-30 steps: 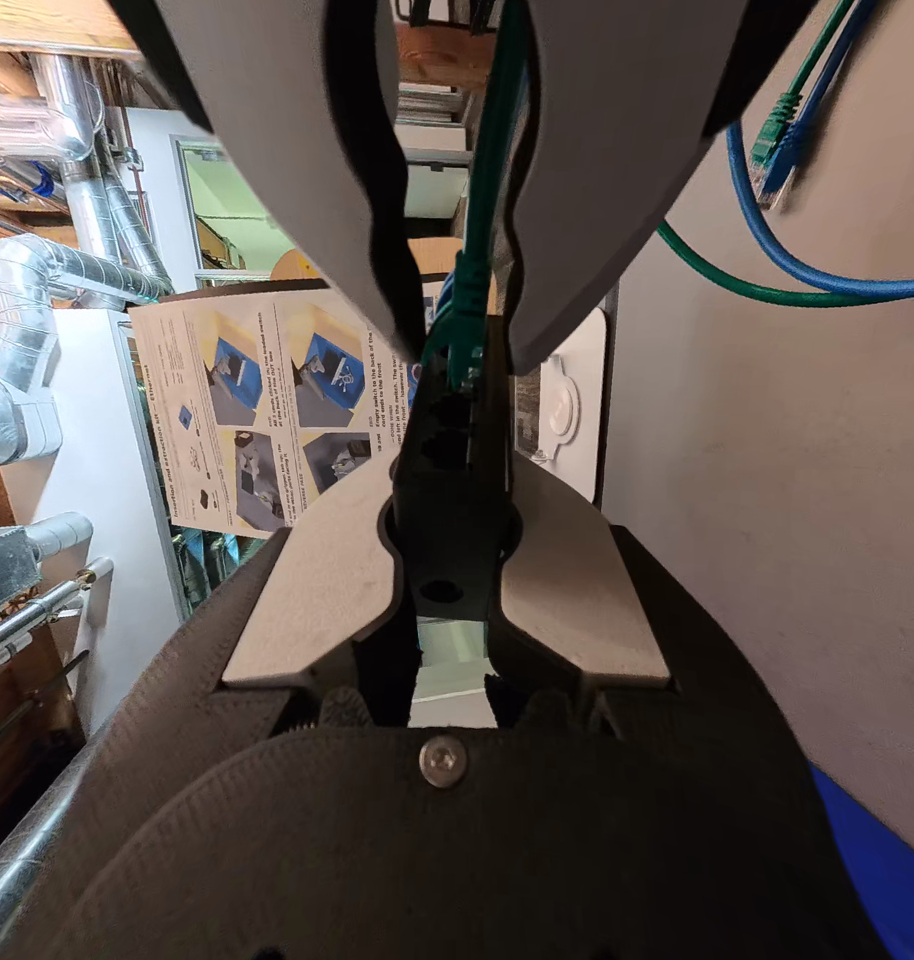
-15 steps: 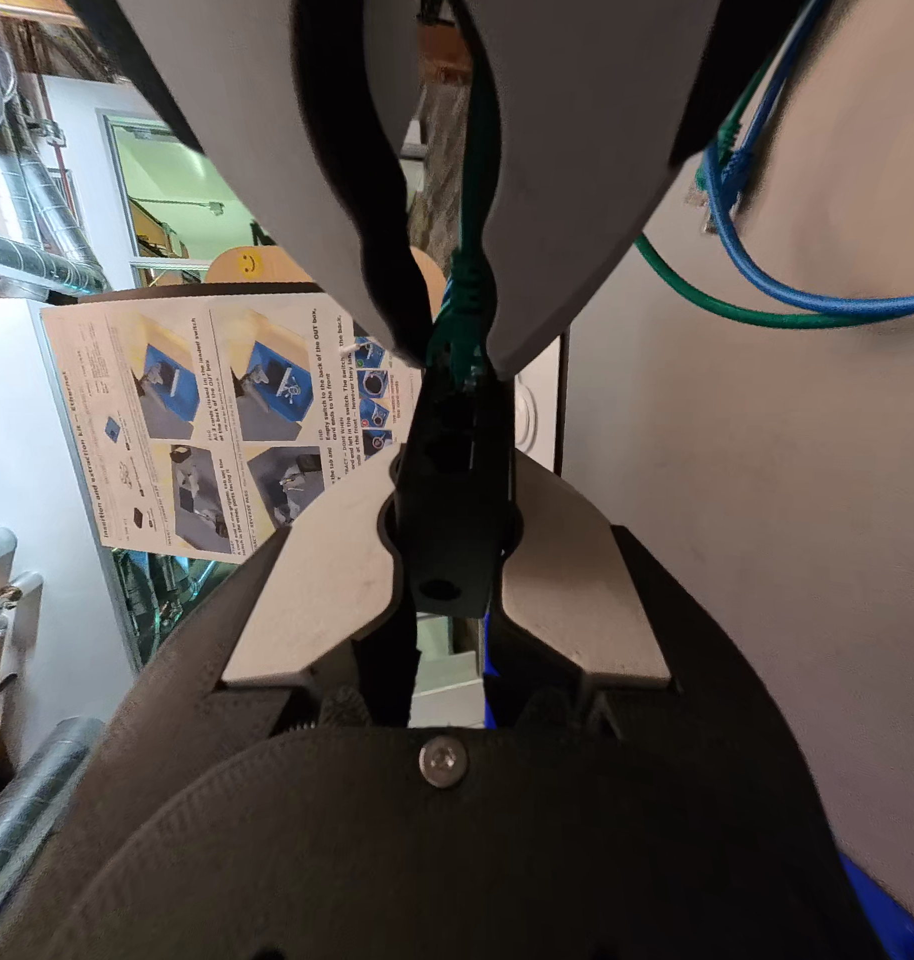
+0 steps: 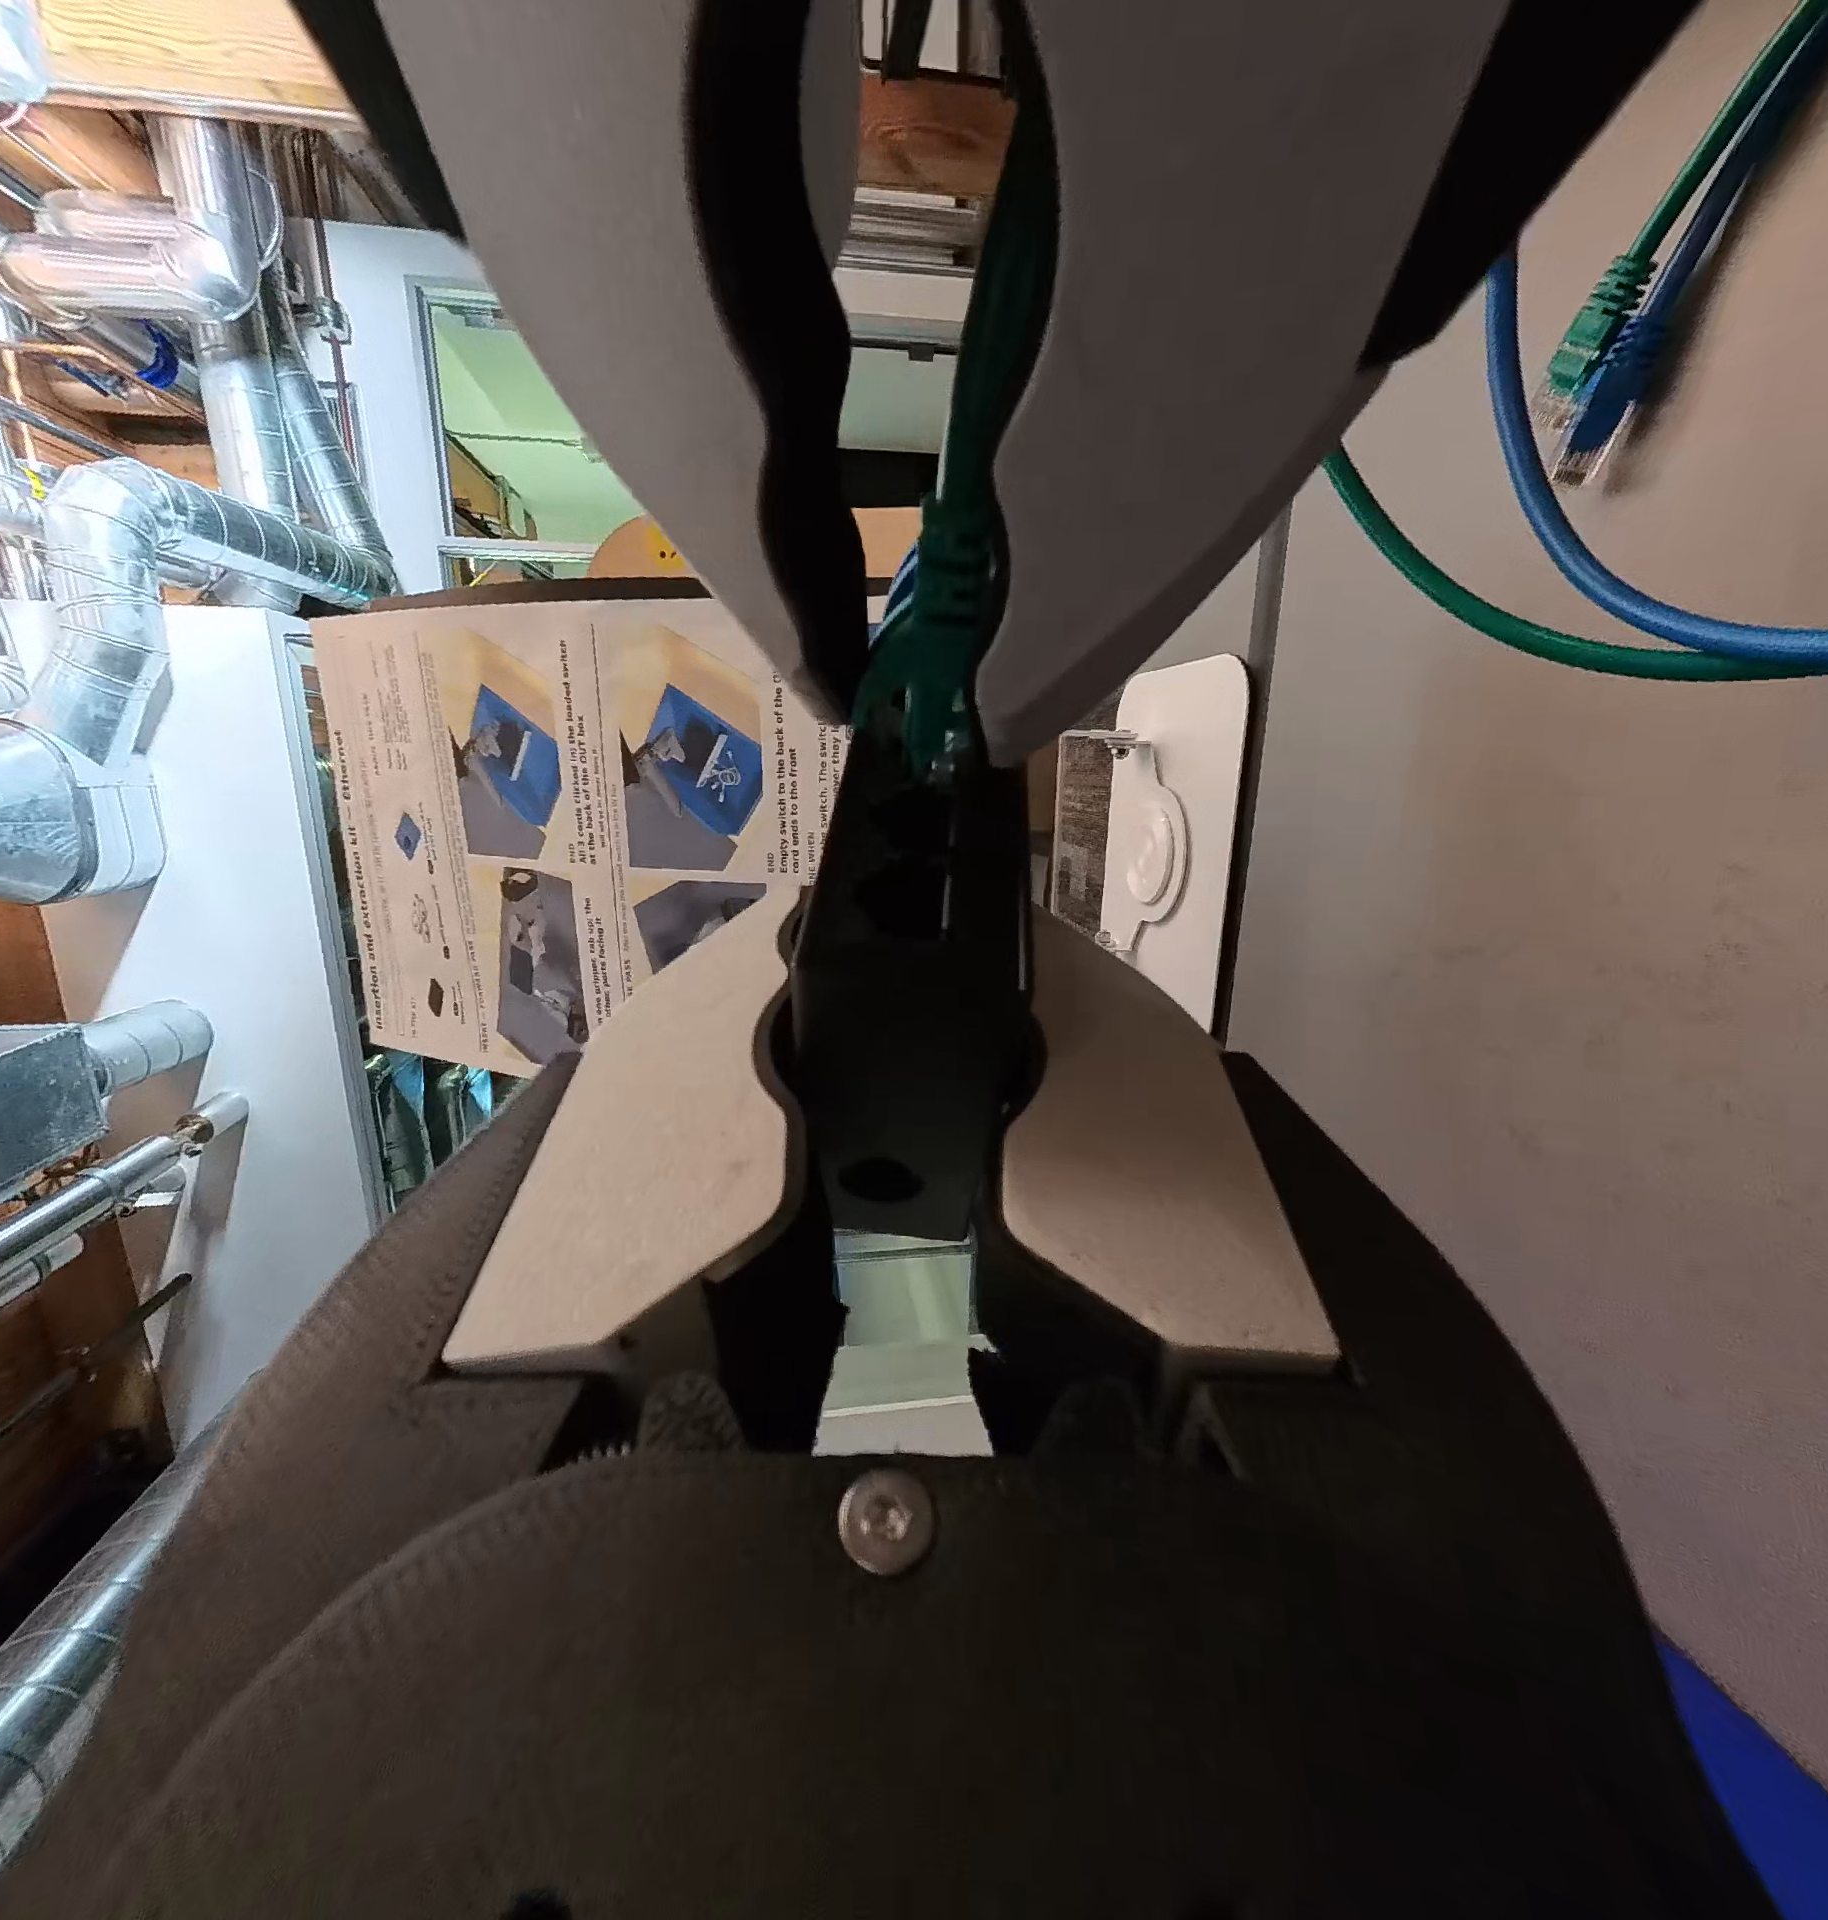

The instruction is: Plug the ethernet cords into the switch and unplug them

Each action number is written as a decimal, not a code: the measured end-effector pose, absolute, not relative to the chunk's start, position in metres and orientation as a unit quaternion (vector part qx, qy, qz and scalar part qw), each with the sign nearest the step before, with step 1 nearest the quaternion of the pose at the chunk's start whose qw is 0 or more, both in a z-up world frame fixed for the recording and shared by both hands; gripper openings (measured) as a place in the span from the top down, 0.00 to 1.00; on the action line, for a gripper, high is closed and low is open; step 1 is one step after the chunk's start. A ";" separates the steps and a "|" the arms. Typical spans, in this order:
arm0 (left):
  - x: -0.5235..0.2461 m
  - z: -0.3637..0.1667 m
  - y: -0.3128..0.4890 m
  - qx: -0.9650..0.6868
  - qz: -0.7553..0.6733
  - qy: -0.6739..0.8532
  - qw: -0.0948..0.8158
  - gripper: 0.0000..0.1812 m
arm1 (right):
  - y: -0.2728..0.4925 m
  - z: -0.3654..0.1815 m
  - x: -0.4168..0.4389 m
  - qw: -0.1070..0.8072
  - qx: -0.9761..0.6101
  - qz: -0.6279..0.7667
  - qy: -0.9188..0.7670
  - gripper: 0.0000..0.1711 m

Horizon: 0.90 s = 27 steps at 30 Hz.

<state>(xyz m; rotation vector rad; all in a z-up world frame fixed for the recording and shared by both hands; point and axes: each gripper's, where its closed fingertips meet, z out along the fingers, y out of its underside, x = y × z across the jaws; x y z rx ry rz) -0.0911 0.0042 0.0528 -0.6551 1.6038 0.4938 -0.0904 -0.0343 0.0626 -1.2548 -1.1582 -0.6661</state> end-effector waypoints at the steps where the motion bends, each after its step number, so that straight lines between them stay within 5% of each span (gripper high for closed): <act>1: -0.091 0.053 0.004 -0.285 0.215 0.697 0.622 0.83 | -0.034 0.063 -0.090 0.609 -0.543 -0.288 -0.501 0.90; 27: -0.079 0.020 0.007 -0.283 0.221 0.737 0.572 0.83 | -0.038 0.023 -0.081 0.508 -0.619 -0.243 -0.547 0.90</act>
